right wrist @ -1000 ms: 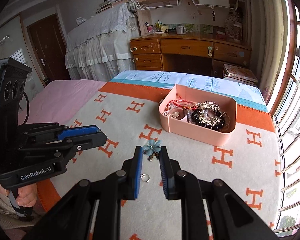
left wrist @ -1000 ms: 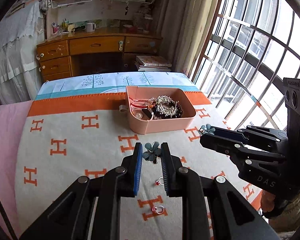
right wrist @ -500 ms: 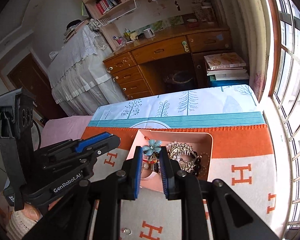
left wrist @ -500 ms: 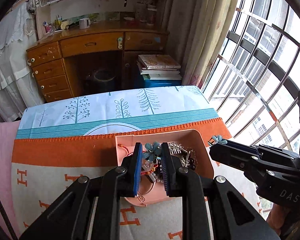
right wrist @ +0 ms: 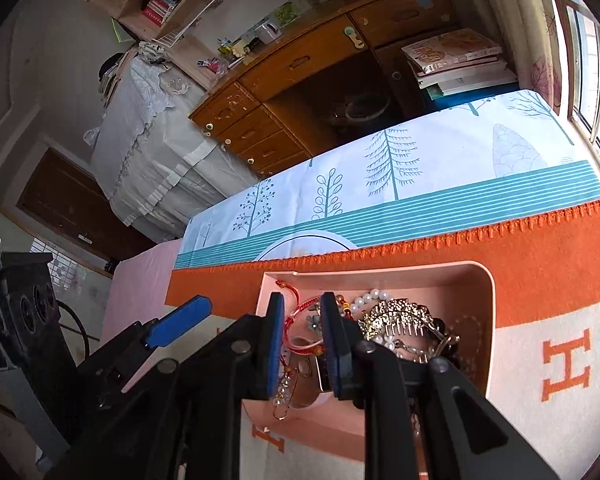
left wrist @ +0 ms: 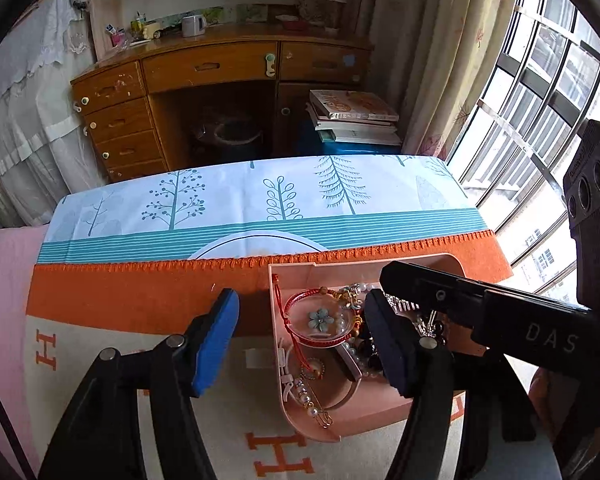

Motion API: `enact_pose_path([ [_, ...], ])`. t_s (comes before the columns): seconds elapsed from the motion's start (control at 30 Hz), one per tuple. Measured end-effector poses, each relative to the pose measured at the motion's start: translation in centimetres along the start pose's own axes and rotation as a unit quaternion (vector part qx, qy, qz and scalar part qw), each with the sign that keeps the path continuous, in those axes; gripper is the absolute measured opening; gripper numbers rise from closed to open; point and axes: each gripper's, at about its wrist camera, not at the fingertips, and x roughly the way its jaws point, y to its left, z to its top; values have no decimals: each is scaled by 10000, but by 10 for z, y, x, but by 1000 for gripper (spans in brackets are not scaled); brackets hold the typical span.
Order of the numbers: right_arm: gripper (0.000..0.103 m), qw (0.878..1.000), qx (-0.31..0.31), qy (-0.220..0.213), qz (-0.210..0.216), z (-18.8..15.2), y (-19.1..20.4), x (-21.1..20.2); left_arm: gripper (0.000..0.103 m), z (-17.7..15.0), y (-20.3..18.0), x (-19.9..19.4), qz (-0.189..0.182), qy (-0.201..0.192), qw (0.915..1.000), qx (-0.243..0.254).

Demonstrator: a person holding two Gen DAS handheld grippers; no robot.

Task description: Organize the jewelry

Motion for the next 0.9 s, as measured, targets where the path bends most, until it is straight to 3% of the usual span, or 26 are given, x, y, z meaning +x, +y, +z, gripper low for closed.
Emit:
enact_pose_path([
  [0.43, 20, 9999, -7, -110, 101, -37, 12, -37, 70, -41, 17, -54, -2, -82, 9999, -96],
  [0.6, 20, 9996, -195, -181, 125, -77, 26, -62, 74, -77, 21, -87, -176, -169, 9996, -158],
  [0.9, 20, 9940, -1076, -206, -59, -169, 48, -90, 75, -156, 14, -127, -260, -318, 9992, 10],
])
